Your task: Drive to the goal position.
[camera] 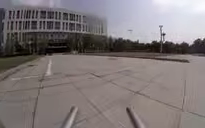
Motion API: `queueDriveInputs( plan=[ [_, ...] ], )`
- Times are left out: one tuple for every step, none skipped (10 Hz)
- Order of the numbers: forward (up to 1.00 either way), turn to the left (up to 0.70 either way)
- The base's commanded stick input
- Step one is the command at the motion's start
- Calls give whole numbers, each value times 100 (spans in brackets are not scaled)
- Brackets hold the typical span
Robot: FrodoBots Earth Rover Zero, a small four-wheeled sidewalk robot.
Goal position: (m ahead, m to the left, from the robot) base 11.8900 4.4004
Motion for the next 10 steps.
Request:
queueDriveInputs(
  plan=[
    [100,2],
    [100,2],
    [100,2],
    [100,2],
    [100,2],
    [100,2],
    [100,2],
    [100,2],
    [100,2],
    [100,2]
  ],
)
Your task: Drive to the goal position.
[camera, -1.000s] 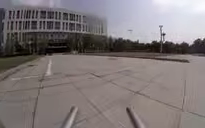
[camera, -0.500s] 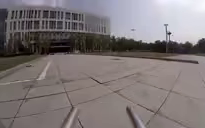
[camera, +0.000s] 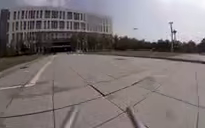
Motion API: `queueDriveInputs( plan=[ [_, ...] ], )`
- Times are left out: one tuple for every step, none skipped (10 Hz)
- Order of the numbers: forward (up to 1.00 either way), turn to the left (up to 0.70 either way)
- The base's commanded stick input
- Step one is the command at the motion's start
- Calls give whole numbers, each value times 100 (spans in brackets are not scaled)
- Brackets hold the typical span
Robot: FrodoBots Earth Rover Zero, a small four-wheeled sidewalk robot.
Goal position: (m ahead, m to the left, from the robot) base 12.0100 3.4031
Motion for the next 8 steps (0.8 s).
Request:
queueDriveInputs(
  plan=[
    [100,2],
    [100,2],
    [100,2],
    [100,2],
    [100,2],
    [100,2],
    [100,2],
    [100,2]
  ],
)
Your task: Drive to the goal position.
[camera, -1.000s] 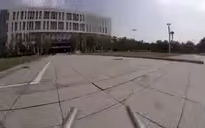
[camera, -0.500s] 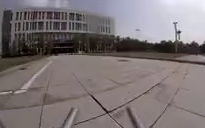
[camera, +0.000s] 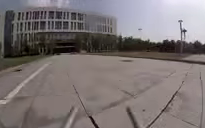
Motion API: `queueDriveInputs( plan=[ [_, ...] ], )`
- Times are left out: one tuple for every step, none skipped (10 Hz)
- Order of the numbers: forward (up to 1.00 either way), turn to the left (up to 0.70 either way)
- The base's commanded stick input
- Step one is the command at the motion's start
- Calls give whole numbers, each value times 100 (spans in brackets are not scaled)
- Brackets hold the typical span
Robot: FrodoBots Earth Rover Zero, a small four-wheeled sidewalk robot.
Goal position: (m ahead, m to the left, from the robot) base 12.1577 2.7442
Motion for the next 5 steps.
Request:
queueDriveInputs(
  plan=[
    [100,2],
    [100,2],
    [100,2],
    [100,2],
    [100,2]
  ],
)
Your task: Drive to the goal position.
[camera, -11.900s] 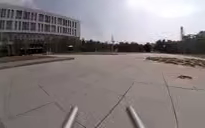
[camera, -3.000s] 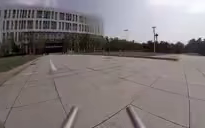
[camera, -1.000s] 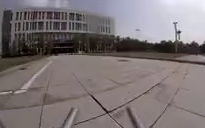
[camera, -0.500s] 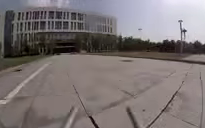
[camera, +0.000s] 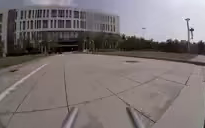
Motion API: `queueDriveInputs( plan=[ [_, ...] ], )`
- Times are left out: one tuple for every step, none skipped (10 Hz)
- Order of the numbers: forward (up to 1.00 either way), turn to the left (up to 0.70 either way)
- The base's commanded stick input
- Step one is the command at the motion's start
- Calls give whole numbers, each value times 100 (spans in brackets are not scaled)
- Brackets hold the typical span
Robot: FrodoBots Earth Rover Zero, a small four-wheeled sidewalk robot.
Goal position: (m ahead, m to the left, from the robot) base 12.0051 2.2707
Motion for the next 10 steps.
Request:
queueDriveInputs(
  plan=[
    [100,2],
    [100,2],
    [100,2],
    [100,2],
    [100,2],
    [100,2],
    [100,2],
    [100,2],
    [100,4],
    [100,35]
  ],
)
